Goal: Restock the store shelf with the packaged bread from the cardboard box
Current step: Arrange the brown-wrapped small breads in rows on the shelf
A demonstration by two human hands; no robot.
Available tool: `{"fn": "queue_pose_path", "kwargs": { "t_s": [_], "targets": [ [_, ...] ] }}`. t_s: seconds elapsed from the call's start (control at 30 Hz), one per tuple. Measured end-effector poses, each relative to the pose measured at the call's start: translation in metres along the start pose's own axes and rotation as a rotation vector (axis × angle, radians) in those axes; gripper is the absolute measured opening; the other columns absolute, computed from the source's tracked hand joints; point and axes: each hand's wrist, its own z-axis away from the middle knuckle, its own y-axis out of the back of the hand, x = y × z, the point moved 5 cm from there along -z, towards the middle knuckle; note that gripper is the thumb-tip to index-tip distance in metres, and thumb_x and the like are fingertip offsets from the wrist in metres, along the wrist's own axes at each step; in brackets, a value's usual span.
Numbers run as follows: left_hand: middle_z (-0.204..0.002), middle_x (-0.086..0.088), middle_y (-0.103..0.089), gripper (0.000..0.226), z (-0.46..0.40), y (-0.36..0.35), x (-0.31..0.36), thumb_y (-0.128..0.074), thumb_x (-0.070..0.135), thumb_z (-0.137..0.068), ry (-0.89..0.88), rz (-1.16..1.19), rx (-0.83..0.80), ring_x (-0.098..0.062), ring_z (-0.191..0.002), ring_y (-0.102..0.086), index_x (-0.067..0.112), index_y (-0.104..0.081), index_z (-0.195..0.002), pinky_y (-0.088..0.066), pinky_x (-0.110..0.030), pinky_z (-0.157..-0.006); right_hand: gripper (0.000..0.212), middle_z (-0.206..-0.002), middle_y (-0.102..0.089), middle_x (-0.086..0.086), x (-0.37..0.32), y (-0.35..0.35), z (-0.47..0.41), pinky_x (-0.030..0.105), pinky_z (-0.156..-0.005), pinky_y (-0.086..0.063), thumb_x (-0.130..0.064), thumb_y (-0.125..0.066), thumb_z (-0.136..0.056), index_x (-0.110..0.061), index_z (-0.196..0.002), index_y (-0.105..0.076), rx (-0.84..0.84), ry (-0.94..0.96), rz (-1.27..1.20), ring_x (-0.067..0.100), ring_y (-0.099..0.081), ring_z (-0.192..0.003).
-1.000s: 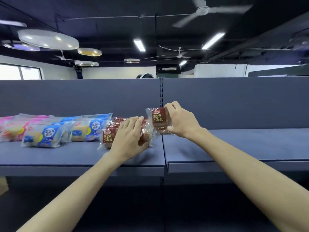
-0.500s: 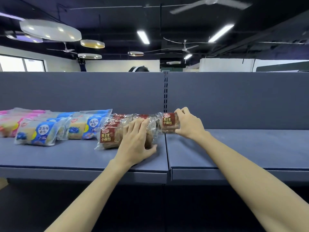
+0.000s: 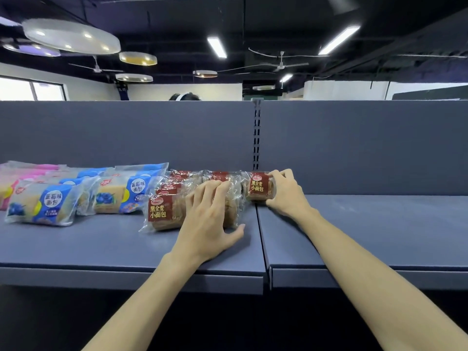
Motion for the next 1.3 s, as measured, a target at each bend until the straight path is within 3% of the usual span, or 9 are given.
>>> {"fn": "queue_pose_path", "kwargs": {
  "t_s": [0.43,0.6,0.8,1.03,1.3],
  "targets": [
    [-0.133,-0.001,-0.043,0.08,0.001,0.0,-0.001,-0.059,0.058,-0.071,0.018,-0.003,-0.007,-0.024,-0.128,-0.038,0.015,-0.042,-0.137,-0.027,-0.037,-0.103,0.053,-0.117,-0.031,0.0,0.0,-0.007,0.004,0.039,-0.09,-0.053,-0.016,-0.07,-0.078,-0.019,-0.123,-0.044,-0.091,0.0,-0.125,0.025,-0.058,-0.098],
    [-0.132,0.0,-0.043,0.08,0.002,0.0,-0.001,-0.059,0.058,-0.071,0.026,-0.003,0.0,-0.023,-0.128,-0.037,0.015,-0.043,-0.136,-0.026,-0.036,-0.102,0.058,-0.126,-0.034,0.001,0.001,-0.004,0.005,0.033,-0.082,-0.048,-0.013,-0.068,-0.081,-0.019,-0.132,-0.043,-0.057,0.02,-0.049,0.026,-0.055,-0.093],
    [-0.131,0.0,-0.043,0.079,0.002,-0.001,-0.002,-0.061,0.057,-0.071,0.024,-0.02,-0.004,-0.024,-0.128,-0.038,0.016,-0.041,-0.136,-0.029,-0.039,-0.102,0.065,-0.134,-0.035,0.0,0.002,-0.006,0.007,0.04,-0.085,-0.053,-0.011,-0.067,-0.079,-0.024,-0.138,-0.04,-0.058,0.034,-0.005,0.029,-0.058,-0.097],
    [-0.13,-0.001,-0.044,0.078,0.001,-0.001,-0.002,-0.06,0.057,-0.071,0.029,-0.038,-0.018,-0.024,-0.128,-0.036,0.015,-0.044,-0.134,-0.03,-0.04,-0.102,0.066,-0.135,-0.031,0.001,-0.005,0.009,0.013,0.034,-0.071,-0.047,-0.024,-0.07,-0.079,-0.024,-0.136,-0.036,-0.092,0.023,0.159,0.028,-0.054,-0.082],
    [-0.123,-0.001,-0.048,0.07,0.002,0.004,0.001,-0.064,0.055,-0.069,-0.004,-0.044,-0.035,-0.025,-0.12,-0.041,0.016,-0.049,-0.126,-0.033,-0.04,-0.097,0.07,-0.136,-0.034,-0.001,-0.014,0.05,0.052,0.038,-0.075,-0.054,-0.031,-0.069,-0.077,-0.026,-0.138,-0.036,-0.157,0.0,0.258,0.027,-0.061,-0.083]
  ]
}}
